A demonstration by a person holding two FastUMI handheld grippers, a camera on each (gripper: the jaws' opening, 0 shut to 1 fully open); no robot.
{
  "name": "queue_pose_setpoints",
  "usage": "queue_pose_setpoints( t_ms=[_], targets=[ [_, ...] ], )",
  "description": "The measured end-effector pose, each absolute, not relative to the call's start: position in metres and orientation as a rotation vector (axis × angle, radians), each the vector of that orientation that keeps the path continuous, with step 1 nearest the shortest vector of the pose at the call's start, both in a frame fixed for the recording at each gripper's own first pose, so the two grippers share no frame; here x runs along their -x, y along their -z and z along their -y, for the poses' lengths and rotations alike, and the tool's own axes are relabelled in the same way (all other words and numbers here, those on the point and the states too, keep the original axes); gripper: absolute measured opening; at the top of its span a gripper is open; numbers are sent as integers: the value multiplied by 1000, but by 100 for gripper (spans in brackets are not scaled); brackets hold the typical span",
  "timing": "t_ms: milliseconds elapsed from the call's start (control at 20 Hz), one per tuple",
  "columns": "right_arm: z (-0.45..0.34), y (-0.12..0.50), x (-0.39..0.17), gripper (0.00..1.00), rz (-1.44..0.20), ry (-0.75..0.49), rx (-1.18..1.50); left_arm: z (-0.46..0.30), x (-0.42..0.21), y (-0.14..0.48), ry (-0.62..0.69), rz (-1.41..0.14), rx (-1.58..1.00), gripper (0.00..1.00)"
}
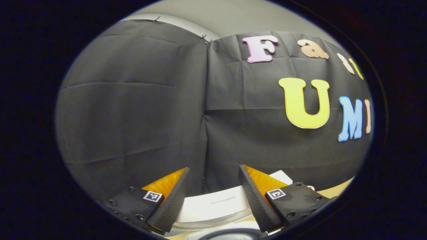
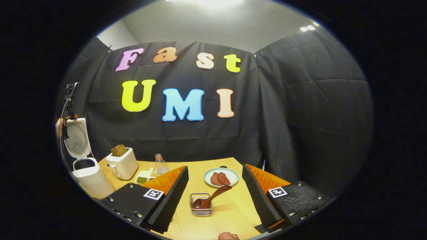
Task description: Close the left gripper, press the button to open the rice cooker; take a wooden spoon from the chopstick holder with the right hand, scoop a spoonful of rice and pour it into the rice cooker, then put the wooden spoon back into the chopstick holder.
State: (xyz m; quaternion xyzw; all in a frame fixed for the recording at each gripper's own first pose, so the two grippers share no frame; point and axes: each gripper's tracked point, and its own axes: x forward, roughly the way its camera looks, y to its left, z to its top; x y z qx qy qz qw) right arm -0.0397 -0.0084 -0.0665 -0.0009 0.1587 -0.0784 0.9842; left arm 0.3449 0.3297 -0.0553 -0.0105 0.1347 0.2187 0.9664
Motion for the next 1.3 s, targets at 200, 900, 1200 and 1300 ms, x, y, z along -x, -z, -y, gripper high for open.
queue_pose_setpoints(
  t_ms=[200,900,1200,1300],
  targets=[
    [-1,61,38,98,-301,112,-15,-318,-334,55,-446,-301,29,98],
    [25,56,28,98,-274,13,-28,-238,-256,75,-427,-333,29,98],
    [40,65,26,98,-289,-21,-32,-191,-224,114,-389,-389,-18,97],
    [43,68,26,98,-297,-34,-26,-181,-212,126,-384,-409,-22,97]
  ],
)
